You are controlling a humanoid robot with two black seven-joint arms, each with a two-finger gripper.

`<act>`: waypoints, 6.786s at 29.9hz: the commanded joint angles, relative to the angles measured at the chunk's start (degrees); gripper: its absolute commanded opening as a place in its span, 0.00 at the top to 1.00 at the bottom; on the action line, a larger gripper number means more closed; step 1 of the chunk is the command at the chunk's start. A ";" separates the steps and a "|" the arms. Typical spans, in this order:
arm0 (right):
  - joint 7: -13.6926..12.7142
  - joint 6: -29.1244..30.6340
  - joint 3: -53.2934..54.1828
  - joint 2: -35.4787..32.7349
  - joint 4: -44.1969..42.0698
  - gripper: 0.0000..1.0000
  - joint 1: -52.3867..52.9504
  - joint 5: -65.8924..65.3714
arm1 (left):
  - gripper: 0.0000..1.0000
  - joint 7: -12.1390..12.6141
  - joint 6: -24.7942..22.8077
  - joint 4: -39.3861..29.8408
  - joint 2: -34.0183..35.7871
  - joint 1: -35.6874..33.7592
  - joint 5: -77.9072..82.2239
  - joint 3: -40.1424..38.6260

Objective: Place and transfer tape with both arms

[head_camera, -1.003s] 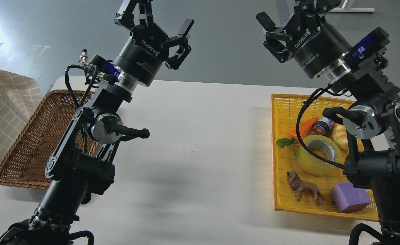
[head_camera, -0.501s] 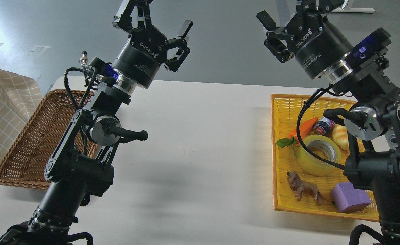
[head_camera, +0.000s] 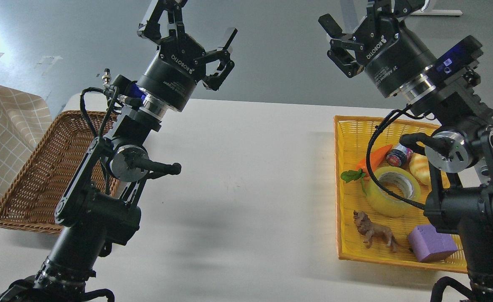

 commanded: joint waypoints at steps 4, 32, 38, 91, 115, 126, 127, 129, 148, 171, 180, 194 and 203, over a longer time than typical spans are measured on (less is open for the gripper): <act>0.00 0.32 -0.09 0.00 0.92 0.00 -0.76 -0.01 | 0.02 0.07 -0.74 0.60 0.09 -0.11 -0.09 -0.04; 0.09 3.30 0.09 0.00 0.92 0.00 -0.85 0.08 | 0.02 0.24 -0.92 1.65 2.63 0.25 -0.45 -0.39; 0.09 3.30 -0.26 0.00 1.45 0.00 -0.85 0.08 | 0.02 0.24 -0.66 1.65 2.20 0.33 -0.45 -0.57; -6.33 8.63 -4.39 -48.33 9.80 0.00 -8.83 -23.98 | 0.02 -0.20 -0.31 0.86 2.81 0.25 -0.18 -0.66; -6.51 8.63 -9.23 -40.26 7.16 0.00 -29.41 -52.82 | 0.02 -0.37 -0.83 0.86 5.18 0.86 -0.18 -0.75; -6.59 8.63 -9.14 -37.79 2.32 0.02 -29.33 -53.88 | 0.02 -0.37 -0.92 0.86 6.85 0.95 -0.27 -0.75; -6.42 8.63 -9.14 -37.79 2.32 0.03 -29.33 -53.88 | 0.02 -0.37 -0.92 0.86 6.94 0.95 -0.18 -0.75; -6.42 8.63 -9.23 -37.71 2.15 0.04 -29.24 -53.80 | 0.02 -0.37 -0.92 0.86 6.85 0.95 -0.27 -0.75; -5.89 8.63 -17.22 -35.51 -2.95 0.19 -21.94 -53.62 | 0.02 -0.46 -0.74 0.86 6.68 0.77 -0.27 -1.27; -6.33 8.63 -19.07 -32.61 -6.02 0.59 -21.07 -54.15 | 0.02 -0.46 -0.83 0.86 6.68 0.86 -0.27 -1.27; -6.59 8.63 -19.16 -32.52 -6.02 0.63 -21.24 -54.15 | 0.02 -0.46 -0.83 0.69 6.68 0.77 -0.36 -1.62; -6.51 8.63 -19.16 -32.61 -5.85 0.96 -21.68 -53.71 | 0.02 -0.46 -0.74 0.34 7.03 0.77 -0.27 -1.80; -5.89 8.63 -18.46 -33.22 -5.67 1.00 -20.98 -53.18 | 0.02 -0.37 -0.57 0.25 6.85 0.86 -0.27 -2.06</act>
